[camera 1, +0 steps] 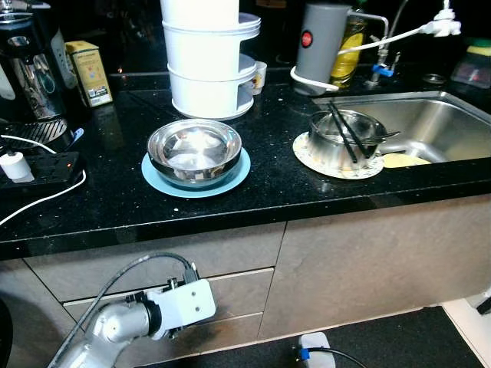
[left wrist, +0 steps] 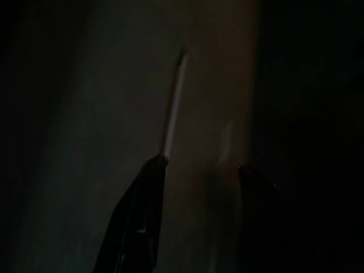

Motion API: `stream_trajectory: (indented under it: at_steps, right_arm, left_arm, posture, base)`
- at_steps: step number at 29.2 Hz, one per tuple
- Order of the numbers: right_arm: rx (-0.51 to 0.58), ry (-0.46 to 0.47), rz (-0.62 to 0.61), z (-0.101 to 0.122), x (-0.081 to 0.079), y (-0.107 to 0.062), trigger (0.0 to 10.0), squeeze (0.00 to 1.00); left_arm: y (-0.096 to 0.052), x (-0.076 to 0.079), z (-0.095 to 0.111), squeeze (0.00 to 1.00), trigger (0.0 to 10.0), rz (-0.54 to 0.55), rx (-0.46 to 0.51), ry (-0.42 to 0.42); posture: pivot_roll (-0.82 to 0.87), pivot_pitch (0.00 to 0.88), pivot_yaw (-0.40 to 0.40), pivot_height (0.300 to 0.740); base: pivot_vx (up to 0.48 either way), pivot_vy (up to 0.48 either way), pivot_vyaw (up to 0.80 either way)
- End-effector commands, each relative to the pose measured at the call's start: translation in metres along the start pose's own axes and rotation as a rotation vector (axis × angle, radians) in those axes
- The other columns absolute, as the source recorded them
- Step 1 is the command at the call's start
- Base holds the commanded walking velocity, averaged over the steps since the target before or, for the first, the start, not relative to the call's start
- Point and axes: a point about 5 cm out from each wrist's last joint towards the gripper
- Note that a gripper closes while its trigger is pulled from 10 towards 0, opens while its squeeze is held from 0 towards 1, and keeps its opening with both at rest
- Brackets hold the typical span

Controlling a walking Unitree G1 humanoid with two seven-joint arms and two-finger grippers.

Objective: Kitchen organization

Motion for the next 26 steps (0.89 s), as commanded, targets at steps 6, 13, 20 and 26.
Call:
stream_trajectory:
  at_steps: [6, 13, 20, 26]
  right_arm:
    - [-0.025, 0.016, -0.010, -0.010, 0.001, -0.004, 10.0, 0.00]
    - [-0.022, 0.027, -0.016, -0.009, 0.000, -0.003, 10.0, 0.00]
    - [-0.023, 0.028, -0.019, -0.008, 0.000, -0.003, 10.0, 0.00]
    - [-0.032, 0.032, -0.024, -0.010, 0.001, -0.003, 10.0, 0.00]
  left_arm:
    - [-0.015, -0.048, 0.069, 0.00, 10.0, 0.013, 0.289, -0.135]
    - [-0.028, -0.105, 0.107, 0.78, 10.0, 0.148, 0.444, -0.148]
    - [-0.045, -0.145, 0.127, 1.00, 10.0, 0.173, 0.454, -0.120]
    - [-0.047, -0.170, 0.119, 0.00, 10.0, 0.128, 0.275, -0.021]
  posture:
    - [0.02, 0.149, -0.052, 0.740]
    - [0.02, 0.139, -0.042, 0.740]
    - [0.03, 0.134, -0.039, 0.740]
    - [0.03, 0.132, -0.032, 0.740]
  base:
    - [0.000, 0.000, 0.00]
    - [0.000, 0.000, 0.00]
    - [0.000, 0.000, 0.00]
    - [0.000, 0.000, 0.00]
Point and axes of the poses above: a point about 5 cm out from each wrist's last joint towards the gripper, its own y axis pointing out of the wrist towards the gripper, its own z axis along the axis of the wrist's last joint, x = y × z, and after that the axes turned 1 degree about -y, right-handed
